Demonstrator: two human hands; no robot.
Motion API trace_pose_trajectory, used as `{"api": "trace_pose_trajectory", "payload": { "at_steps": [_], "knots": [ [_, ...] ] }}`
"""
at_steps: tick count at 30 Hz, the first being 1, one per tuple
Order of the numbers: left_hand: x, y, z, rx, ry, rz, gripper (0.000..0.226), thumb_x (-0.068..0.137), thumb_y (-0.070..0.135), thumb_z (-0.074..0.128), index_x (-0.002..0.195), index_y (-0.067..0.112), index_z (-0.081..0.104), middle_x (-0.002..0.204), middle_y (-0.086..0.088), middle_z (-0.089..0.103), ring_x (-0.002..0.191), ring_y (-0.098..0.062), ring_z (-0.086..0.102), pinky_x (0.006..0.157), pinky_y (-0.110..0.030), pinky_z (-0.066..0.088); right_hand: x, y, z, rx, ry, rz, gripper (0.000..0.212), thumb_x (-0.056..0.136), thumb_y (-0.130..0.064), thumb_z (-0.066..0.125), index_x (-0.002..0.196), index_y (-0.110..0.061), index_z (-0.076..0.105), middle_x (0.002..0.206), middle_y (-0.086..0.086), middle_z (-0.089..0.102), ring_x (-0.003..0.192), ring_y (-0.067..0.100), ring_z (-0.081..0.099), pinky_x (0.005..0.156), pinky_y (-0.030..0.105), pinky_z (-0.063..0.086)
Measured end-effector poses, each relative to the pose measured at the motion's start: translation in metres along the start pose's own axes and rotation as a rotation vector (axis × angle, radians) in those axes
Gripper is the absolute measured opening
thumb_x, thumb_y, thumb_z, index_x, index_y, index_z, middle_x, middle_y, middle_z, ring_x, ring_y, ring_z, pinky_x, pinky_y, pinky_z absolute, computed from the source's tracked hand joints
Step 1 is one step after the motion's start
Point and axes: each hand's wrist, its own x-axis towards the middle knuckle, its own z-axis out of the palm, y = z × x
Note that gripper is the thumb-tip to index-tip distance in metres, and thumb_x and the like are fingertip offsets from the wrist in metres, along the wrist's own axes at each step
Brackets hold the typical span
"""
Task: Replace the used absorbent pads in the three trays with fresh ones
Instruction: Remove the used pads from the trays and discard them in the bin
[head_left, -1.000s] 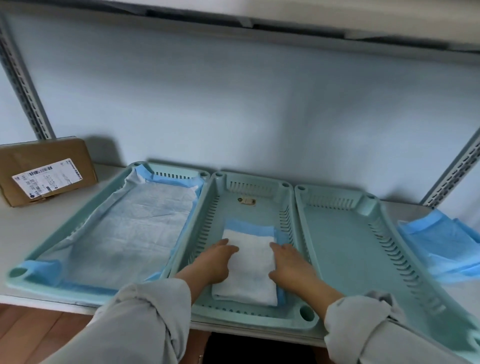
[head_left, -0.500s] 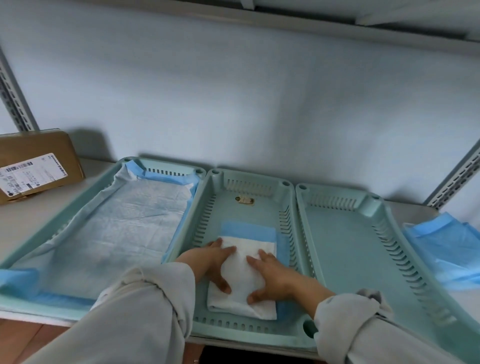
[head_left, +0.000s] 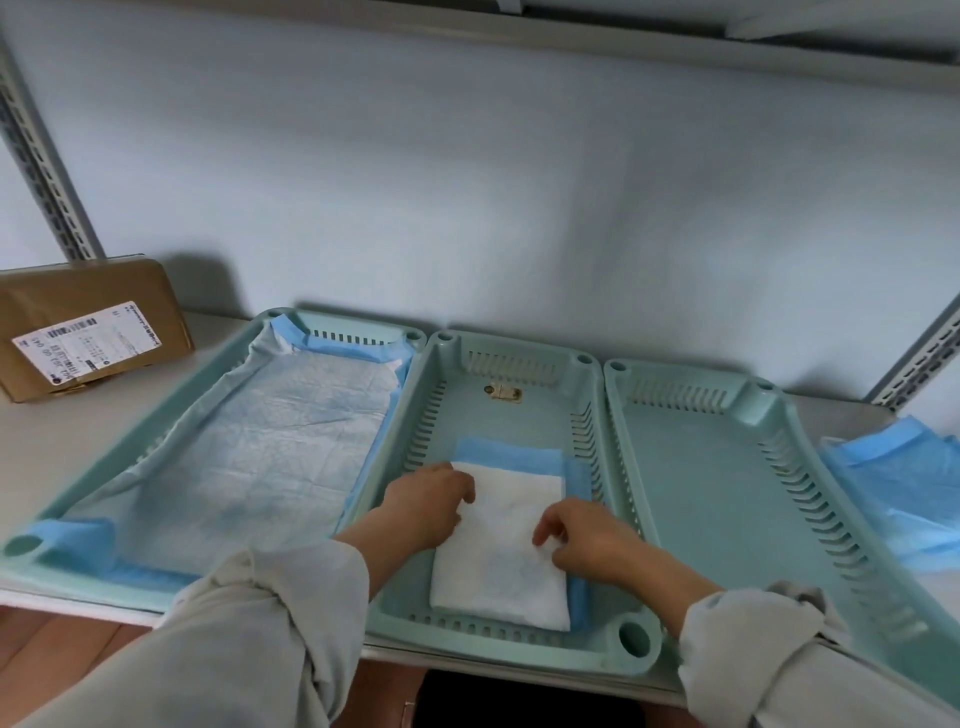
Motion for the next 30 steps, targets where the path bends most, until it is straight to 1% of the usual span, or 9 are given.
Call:
{"api": "trace_pose_trajectory", "payload": {
  "at_steps": [4,7,10,13,15,18,22,26,30],
  "knots": [
    [0.004,0.001,0.008,-0.305,-0.118,-0.223,0.052,0.089,0.023,0.062,0.134,0.008,0.039,0.136,-0.013,0.045,0.123,-0.028,0.05,0.1,-0.035,0.046,0.003,-0.001,0.01,0.112,0.109,0.153,0.058,0.082,-0.025,0.066,0.132,-0.013,0.04,0.132,0.009,0.047,0.122,0.025,0.046,0.098,0.03,0.041],
    [0.009,0.0,0.011,-0.563,-0.1,-0.388,0.056,0.087,0.025,0.065,0.132,0.003,0.042,0.134,-0.013,0.048,0.121,-0.027,0.052,0.098,-0.032,0.046,0.006,-0.005,0.006,0.333,0.185,0.285,0.045,0.084,-0.018,0.065,0.123,-0.003,0.047,0.123,0.013,0.055,0.116,0.028,0.053,0.09,0.029,0.043],
    [0.012,-0.003,0.013,-0.699,-0.077,-0.463,0.051,0.083,0.028,0.07,0.122,0.001,0.054,0.123,-0.014,0.059,0.112,-0.026,0.059,0.09,-0.031,0.047,0.009,-0.005,0.004,0.497,0.155,0.33,0.024,0.081,-0.013,0.07,0.095,-0.004,0.054,0.101,0.009,0.055,0.095,0.024,0.057,0.078,0.029,0.045],
    [0.006,-0.001,0.008,-0.847,-0.116,-0.464,0.03,0.087,0.025,0.066,0.105,0.003,0.055,0.085,-0.01,0.059,0.068,-0.018,0.061,0.051,-0.023,0.051,0.011,-0.001,0.006,0.713,0.084,0.405,0.035,0.076,-0.006,0.074,0.103,-0.001,0.053,0.089,0.011,0.057,0.078,0.022,0.056,0.061,0.025,0.048],
    [0.001,0.001,0.003,-0.951,-0.157,-0.482,0.018,0.094,0.022,0.057,0.102,0.007,0.05,0.077,-0.004,0.053,0.045,-0.009,0.054,0.031,-0.013,0.034,0.008,-0.001,0.003,0.781,0.053,0.422,0.019,0.081,-0.004,0.068,0.092,-0.003,0.052,0.069,0.007,0.048,0.056,0.015,0.046,0.038,0.017,0.036],
    [-0.003,0.0,-0.006,-1.177,-0.146,-0.423,0.021,0.096,0.019,0.054,0.11,0.004,0.051,0.094,-0.006,0.064,0.045,-0.007,0.064,0.033,-0.015,0.039,0.006,-0.002,-0.004,0.984,0.105,0.409,0.006,0.087,0.0,0.058,0.085,-0.002,0.052,0.057,0.008,0.043,0.043,0.015,0.041,0.035,0.015,0.031],
    [-0.007,0.002,-0.032,-1.473,-0.013,-0.302,0.032,0.088,0.035,0.064,0.109,0.012,0.059,0.104,-0.007,0.07,0.065,-0.012,0.071,0.055,-0.023,0.059,0.001,-0.012,-0.032,1.441,0.196,0.257,0.009,0.088,-0.004,0.064,0.092,-0.003,0.056,0.074,0.01,0.065,0.046,0.012,0.065,0.045,0.021,0.055],
    [-0.011,0.006,-0.046,-1.611,0.059,-0.223,0.033,0.085,0.045,0.063,0.102,0.017,0.056,0.102,-0.003,0.069,0.089,-0.02,0.071,0.075,-0.032,0.059,-0.001,-0.014,-0.048,1.439,0.328,0.068,0.023,0.084,-0.019,0.07,0.1,-0.006,0.061,0.09,0.01,0.071,0.068,0.017,0.072,0.061,0.024,0.059],
    [-0.012,0.007,-0.035,-1.631,0.097,-0.291,0.039,0.087,0.04,0.063,0.112,0.011,0.053,0.103,-0.005,0.068,0.086,-0.021,0.07,0.081,-0.033,0.057,-0.004,-0.014,-0.04,1.364,0.292,0.098,0.022,0.087,-0.028,0.067,0.097,-0.01,0.058,0.091,0.008,0.071,0.071,0.017,0.072,0.063,0.026,0.059]
  ]
}}
